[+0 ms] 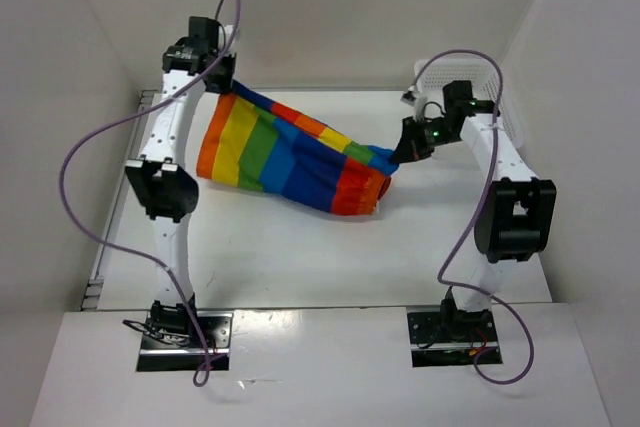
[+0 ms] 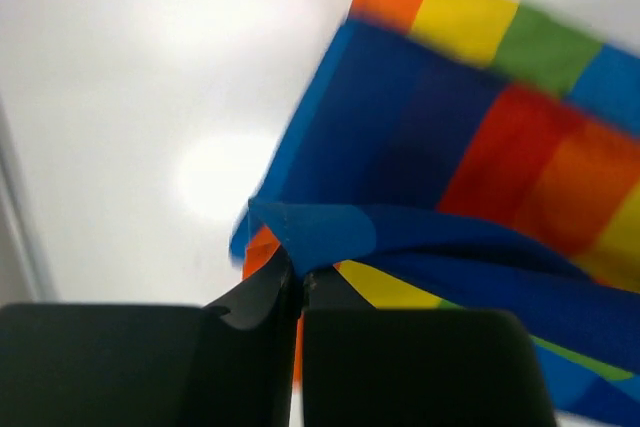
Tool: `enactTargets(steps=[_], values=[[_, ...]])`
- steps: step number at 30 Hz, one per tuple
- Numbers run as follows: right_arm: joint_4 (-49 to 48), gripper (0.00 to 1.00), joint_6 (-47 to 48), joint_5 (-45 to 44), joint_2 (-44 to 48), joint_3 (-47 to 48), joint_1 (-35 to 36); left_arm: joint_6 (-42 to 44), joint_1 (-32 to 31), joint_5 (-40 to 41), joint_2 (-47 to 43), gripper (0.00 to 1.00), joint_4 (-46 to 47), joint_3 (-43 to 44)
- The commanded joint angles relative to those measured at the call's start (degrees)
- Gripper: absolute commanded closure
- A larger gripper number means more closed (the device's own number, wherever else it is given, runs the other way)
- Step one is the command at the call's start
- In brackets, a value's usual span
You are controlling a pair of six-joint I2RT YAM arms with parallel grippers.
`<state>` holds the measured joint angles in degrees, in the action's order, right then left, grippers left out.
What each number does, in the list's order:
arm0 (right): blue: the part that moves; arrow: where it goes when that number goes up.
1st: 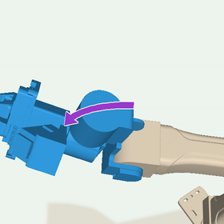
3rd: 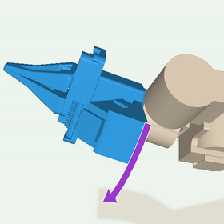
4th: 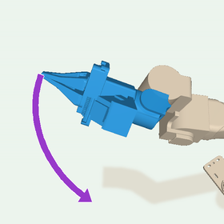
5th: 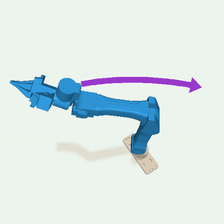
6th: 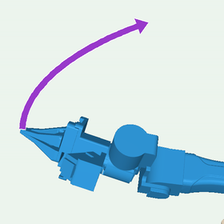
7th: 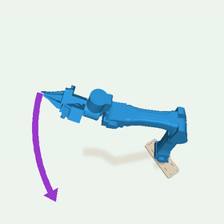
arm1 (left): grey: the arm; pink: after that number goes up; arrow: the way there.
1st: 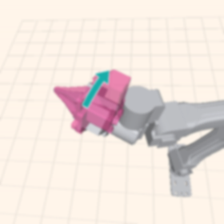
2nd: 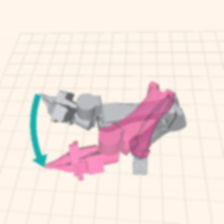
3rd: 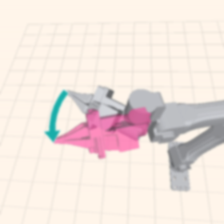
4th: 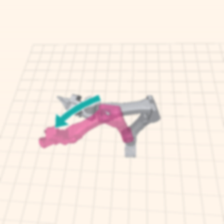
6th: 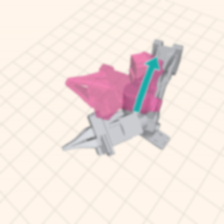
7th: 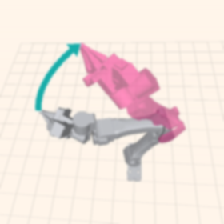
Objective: Fold and stack the shorts
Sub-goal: Fold the shorts
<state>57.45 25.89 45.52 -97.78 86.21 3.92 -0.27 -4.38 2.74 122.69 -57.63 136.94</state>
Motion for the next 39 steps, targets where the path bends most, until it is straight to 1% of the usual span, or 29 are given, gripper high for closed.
enactTargets(steps=[1, 2, 4, 6, 8, 9, 10, 11, 12, 13, 14, 15, 16, 17, 18, 19, 22, 23, 25, 26, 27, 28, 29, 30, 31, 32, 33, 36, 39], values=[[-6.11, 1.0, -13.9, 5.89, -4.08, 2.72, -7.43, 0.27, -1.23, 4.9, 9.37, 1.0, -0.28, 18.04], [-7.08, 1.0, -15.07, 5.9, -4.87, 2.73, -7.44, 0.27, -1.76, 5.69, 15.24, 1.0, -2.38, 27.58], [-7.62, 1.0, -15.78, 5.9, -7.76, 4.04, -7.44, 0.27, -3.08, 6.92, 20.02, 1.0, -3.54, 34.32], [-8.93, 1.0, -18.06, 5.38, -9.35, 4.05, -7.44, 0.27, -3.78, 7.54, 25.04, 1.0, -3.55, 38.46], [-11.13, 0.98, -21.39, 3.45, -11.64, 5.36, -7.44, 0.27, -3.79, 7.54, 27.5, 1.0, -1.81, 38.49], [-11.13, 0.95, -21.41, 2.83, -12.43, 6.06, -7.44, 0.27, -3.79, 7.54, 28.03, 1.0, -0.74, 37.96], [-12.0, 0.79, -22.8, 1.17, -13.13, 7.9, -7.44, 0.27, -3.79, 7.54, 28.04, 1.0, 0.4, 37.35], [-13.93, 0.73, -24.29, 0.37, -14.36, 9.05, -7.44, 0.27, -3.79, 7.54, 28.82, 0.99, 2.76, 35.86], [-14.73, 0.65, -25.87, 0.36, -15.07, 10.45, -7.44, 0.27, -3.79, 7.54, 29.61, 0.96, 3.91, 35.33], [-15.52, 0.4, -26.67, -1.2, -15.6, 14.21, -7.44, 0.27, -3.79, 7.54, 29.62, 0.94, 4.79, 35.32], [-17.01, 0.37, -27.55, -2.18, -16.38, 16.51, -7.44, 0.27, -3.79, 7.54, 30.49, 0.88, 5.93, 35.32], [-17.02, 0.32, -28.17, -3.41, -16.39, 19.05, -7.44, 0.27, -3.79, 7.54, 31.37, 0.73, 6.47, 35.32], [-17.63, 0.18, -28.17, -6.81, -17.0, 24.47, -7.44, 0.27, -3.79, 7.54, 32.51, 0.68, 7.34, 35.32], [-17.64, 0.16, -28.17, -8.67, -17.01, 27.05, -7.44, 0.27, -3.79, 7.54, 33.04, 0.62, 7.87, 35.84], [-18.25, 0.16, -26.7, -10.52, -17.62, 31.86, -7.44, 0.27, -3.79, 7.54, 33.74, 0.53, 7.88, 37.33], [-18.25, 0.16, -26.16, -12.19, -17.62, 33.39, -7.44, 0.27, -3.79, 7.54, 35.23, 0.33, 8.75, 38.47], [-18.95, 0.3, -23.1, -17.46, -14.64, 34.55, -5.6, 0.27, -3.79, 9.82, 35.78, 0.14, 9.98, 42.08], [-18.95, 0.4, -21.51, -21.31, -13.42, 33.42, -2.29, 0.27, -3.79, 9.83, 35.16, 0.11, 9.99, 42.09], [-20.44, 0.52, -15.73, -25.63, -8.15, 25.79, 2.55, 0.27, -2.65, 7.99, 32.28, 0.11, 7.46, 42.62], [-21.67, 0.65, -14.56, -28.87, -6.39, 18.8, 7.54, 0.27, -2.65, 5.28, 31.39, 0.1, 6.14, 42.62], [-24.2, 0.72, -13.77, -29.78, -3.42, 15.59, 9.68, 0.27, -2.13, 3.6, 29.81, 0.1, 2.38, 42.62], [-25.1, 0.78, -13.76, -30.57, -2.69, 12.95, 11.7, 0.27, -2.12, 2.19, 29.8, 0.1, 0.17, 41.83], [-25.89, 0.88, -15.07, -30.58, -2.68, 9.18, 14.16, 0.27, -2.12, -0.26, 29.1, 0.1, -2.03, 40.61], [-26.42, 0.92, -16.38, -29.62, -2.68, 7.75, 14.79, 0.27, -2.12, -1.5, 29.09, 0.1, -4.4, 40.59], [-27.21, 0.94, -19.36, -29.09, -3.29, 6.35, 14.8, 0.27, -2.12, -2.64, 29.96, 0.11, -8.95, 40.59], [-28.35, 1.0, -21.04, -29.08, -3.82, 4.33, 14.8, 0.27, -2.12, -3.87, 30.76, 0.11, -10.91, 41.81], [-29.58, 1.0, -22.53, -30.04, -4.43, 3.7, 14.8, 0.27, -2.12, -4.84, 31.81, 0.11, -12.84, 42.78], [-34.41, 1.0, -25.18, -33.64, -8.47, 3.17, 14.8, 0.27, -2.12, -5.56, 34.71, 0.11, -12.86, 42.79], [-35.13, 1.0, -25.71, -35.14, -13.39, 5.71, 11.74, 0.27, -2.12, -3.63, 37.17, 0.11, -12.17, 42.79]])
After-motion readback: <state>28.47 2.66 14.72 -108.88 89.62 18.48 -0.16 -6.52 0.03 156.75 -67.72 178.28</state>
